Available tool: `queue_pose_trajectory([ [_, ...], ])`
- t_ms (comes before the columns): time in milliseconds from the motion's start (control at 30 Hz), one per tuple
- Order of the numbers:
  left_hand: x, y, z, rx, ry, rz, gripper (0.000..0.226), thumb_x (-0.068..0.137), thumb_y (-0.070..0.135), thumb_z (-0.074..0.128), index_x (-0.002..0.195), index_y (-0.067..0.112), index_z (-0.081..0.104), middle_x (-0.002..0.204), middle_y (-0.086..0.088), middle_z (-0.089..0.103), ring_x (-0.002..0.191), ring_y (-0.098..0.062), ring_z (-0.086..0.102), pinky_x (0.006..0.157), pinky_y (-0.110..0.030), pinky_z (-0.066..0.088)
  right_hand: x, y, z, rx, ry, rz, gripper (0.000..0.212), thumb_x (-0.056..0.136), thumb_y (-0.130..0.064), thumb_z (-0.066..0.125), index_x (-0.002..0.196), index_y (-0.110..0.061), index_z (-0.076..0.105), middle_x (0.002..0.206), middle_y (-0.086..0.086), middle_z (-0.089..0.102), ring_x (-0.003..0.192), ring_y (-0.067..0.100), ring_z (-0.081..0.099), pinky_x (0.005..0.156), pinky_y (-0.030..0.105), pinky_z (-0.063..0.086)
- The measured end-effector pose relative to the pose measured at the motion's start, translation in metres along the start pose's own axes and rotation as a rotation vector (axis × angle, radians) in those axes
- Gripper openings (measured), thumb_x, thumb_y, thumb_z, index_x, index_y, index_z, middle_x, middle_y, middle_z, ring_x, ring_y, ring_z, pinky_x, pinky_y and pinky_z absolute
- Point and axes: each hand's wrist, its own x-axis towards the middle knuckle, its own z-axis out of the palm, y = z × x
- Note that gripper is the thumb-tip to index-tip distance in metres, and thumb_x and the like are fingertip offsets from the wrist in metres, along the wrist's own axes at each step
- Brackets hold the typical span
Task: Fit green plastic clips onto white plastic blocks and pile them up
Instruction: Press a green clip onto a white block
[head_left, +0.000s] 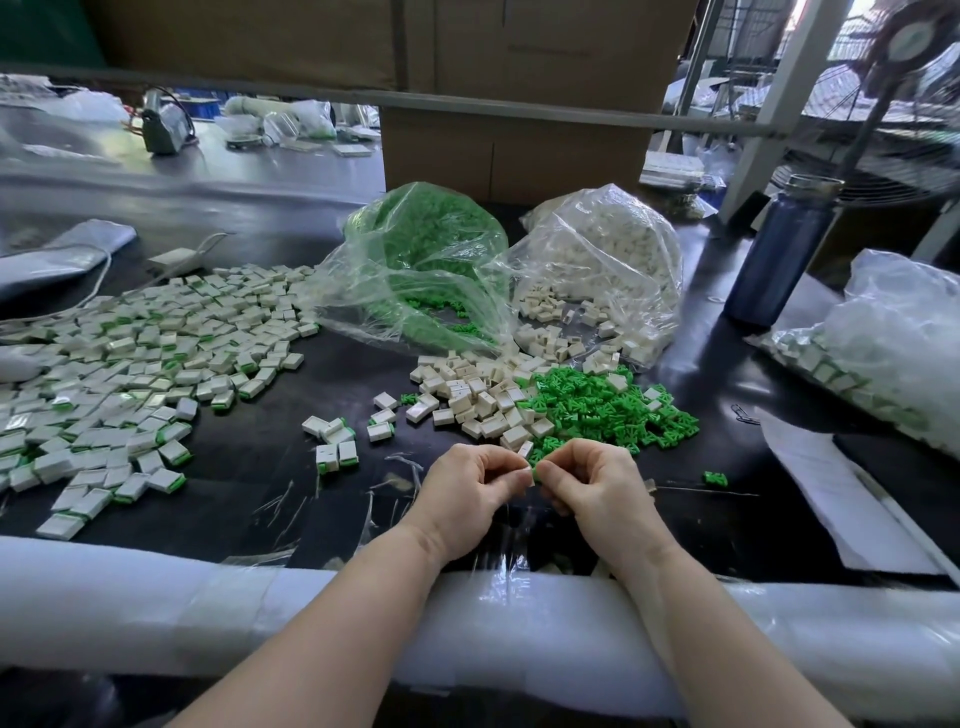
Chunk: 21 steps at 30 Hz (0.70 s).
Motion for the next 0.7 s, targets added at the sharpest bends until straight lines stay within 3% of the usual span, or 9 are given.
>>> queue_pose_trajectory([
  [200, -0.0006, -0.0023, 0.0008, 0.125, -0.005, 0.016, 0.007, 0.085, 0.021, 0.066, 0.089, 0.019, 0.072, 0.077, 0.008, 0.068, 0.075, -0.007, 0.062, 0.083, -0.028, 0.051, 0.0002, -0.0001, -0.0013, -0.083, -0.021, 0.014, 0.026, 0.082, -0.005, 0.067, 0.061, -0.019, 0.062, 0.05, -0.006, 0.057, 0.046, 0.001, 0.049, 0.05, 0.017, 0.042],
  [367, -0.0002, 0.0006, 0.0033, 0.06, 0.037, 0.058, 0.012, 0.087, 0.019, 0.064, 0.095, 0.014, 0.072, 0.081, 0.001, 0.069, 0.076, -0.009, 0.061, 0.082, -0.03, 0.051, 0.0005, -0.0011, 0.0013, -0.059, 0.045, -0.03, 0.019, 0.084, -0.006, 0.065, 0.067, -0.016, 0.062, 0.059, -0.002, 0.059, 0.056, 0.009, 0.052, 0.055, 0.024, 0.046],
  [467, -0.0003, 0.0028, 0.0046, 0.001, 0.044, 0.068, 0.015, 0.084, 0.016, 0.067, 0.096, 0.024, 0.065, 0.074, 0.001, 0.063, 0.068, -0.012, 0.057, 0.076, -0.031, 0.05, 0.0013, -0.0018, 0.0017, 0.031, 0.069, -0.019, 0.02, 0.083, -0.001, 0.064, 0.071, -0.017, 0.064, 0.062, 0.004, 0.063, 0.055, 0.008, 0.057, 0.049, 0.019, 0.046],
  [600, -0.0017, 0.0013, 0.0053, 0.062, 0.018, 0.075, 0.034, 0.073, 0.013, 0.077, 0.082, 0.034, 0.052, 0.071, 0.008, 0.058, 0.058, -0.001, 0.051, 0.065, -0.018, 0.045, 0.0013, -0.0006, 0.0011, 0.075, 0.091, 0.004, 0.021, 0.081, 0.001, 0.066, 0.07, -0.016, 0.065, 0.058, -0.002, 0.064, 0.05, 0.003, 0.057, 0.047, 0.015, 0.045],
  [700, -0.0001, -0.0006, 0.0051, 0.09, 0.082, 0.099, 0.018, 0.079, 0.015, 0.072, 0.087, 0.027, 0.061, 0.082, 0.008, 0.065, 0.073, -0.001, 0.06, 0.073, -0.013, 0.047, 0.0011, -0.0006, -0.0003, 0.111, 0.078, 0.015, 0.019, 0.082, 0.0, 0.066, 0.071, -0.016, 0.068, 0.056, -0.004, 0.065, 0.05, 0.002, 0.057, 0.048, 0.015, 0.046],
])
